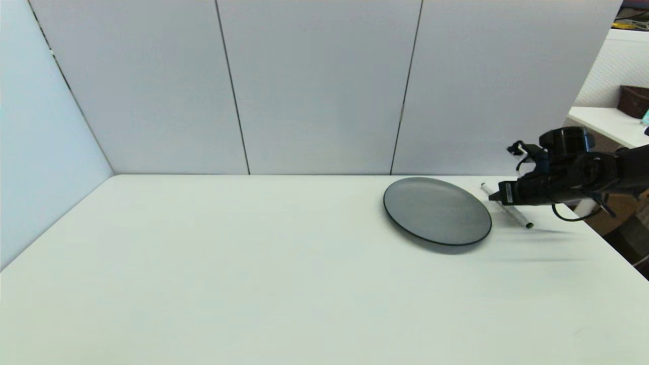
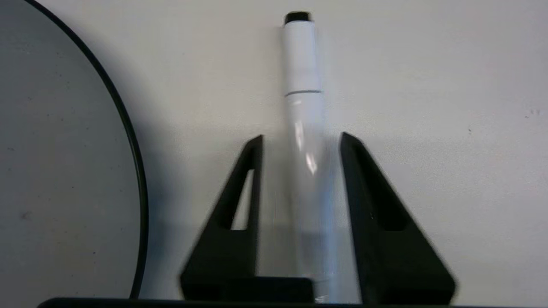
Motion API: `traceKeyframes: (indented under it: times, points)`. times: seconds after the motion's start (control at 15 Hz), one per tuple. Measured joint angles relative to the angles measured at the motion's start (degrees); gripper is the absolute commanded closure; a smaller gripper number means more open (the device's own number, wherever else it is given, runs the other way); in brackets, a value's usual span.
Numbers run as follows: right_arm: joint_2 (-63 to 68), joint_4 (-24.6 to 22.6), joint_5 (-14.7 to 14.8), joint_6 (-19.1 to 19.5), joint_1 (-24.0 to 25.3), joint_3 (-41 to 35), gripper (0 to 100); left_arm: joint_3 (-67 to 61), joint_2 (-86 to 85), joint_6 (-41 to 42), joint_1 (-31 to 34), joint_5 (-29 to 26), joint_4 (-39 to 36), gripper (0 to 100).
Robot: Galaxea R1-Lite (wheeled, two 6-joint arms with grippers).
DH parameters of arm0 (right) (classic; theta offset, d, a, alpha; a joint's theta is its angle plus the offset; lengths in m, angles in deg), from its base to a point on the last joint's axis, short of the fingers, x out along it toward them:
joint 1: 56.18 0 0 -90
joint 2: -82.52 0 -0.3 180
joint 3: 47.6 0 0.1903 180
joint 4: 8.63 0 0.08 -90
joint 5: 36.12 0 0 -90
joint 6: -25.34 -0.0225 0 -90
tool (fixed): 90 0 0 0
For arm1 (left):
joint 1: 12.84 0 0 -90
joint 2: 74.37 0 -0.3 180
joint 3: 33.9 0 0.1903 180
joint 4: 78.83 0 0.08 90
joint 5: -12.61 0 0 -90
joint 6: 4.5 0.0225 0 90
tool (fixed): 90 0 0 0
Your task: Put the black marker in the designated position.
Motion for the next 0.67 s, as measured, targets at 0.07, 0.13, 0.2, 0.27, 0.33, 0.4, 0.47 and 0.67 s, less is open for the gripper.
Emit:
traceKeyframes:
  times: [0.07,0.13,0.2,0.27,0.33,0.4,0.47,0.67]
  points:
    - [0.1,0.0,0.0,0.0,0.1,0.1,0,0.0,0.0,0.0,0.0,0.0,0.0,0]
    - [0.2,0.0,0.0,0.0,0.2,0.2,0,0.0,0.0,0.0,0.1,0.0,0.0,0]
    - [0.1,0.0,0.0,0.0,0.2,0.3,0,0.0,0.0,0.0,0.1,0.0,0.0,0]
    - [-0.3,0.4,0.0,-0.1,0.2,0.7,0,0.0,0.0,0.0,0.0,0.0,0.0,0]
    - [-1.1,0.7,0.0,-0.1,0.2,0.9,0,0.0,0.0,0.0,0.0,0.0,0.0,0]
    - [-2.5,0.9,-0.1,-0.1,0.2,1.1,0,0.0,0.0,0.0,0.0,0.0,0.0,0]
    - [-4.3,1.0,-0.1,-0.1,0.1,1.2,0,0.0,0.0,0.0,0.0,0.0,0.0,0]
    - [-11.5,1.5,0.0,-0.1,-0.7,1.0,0,0.0,0.0,0.0,0.0,0.0,0.0,0]
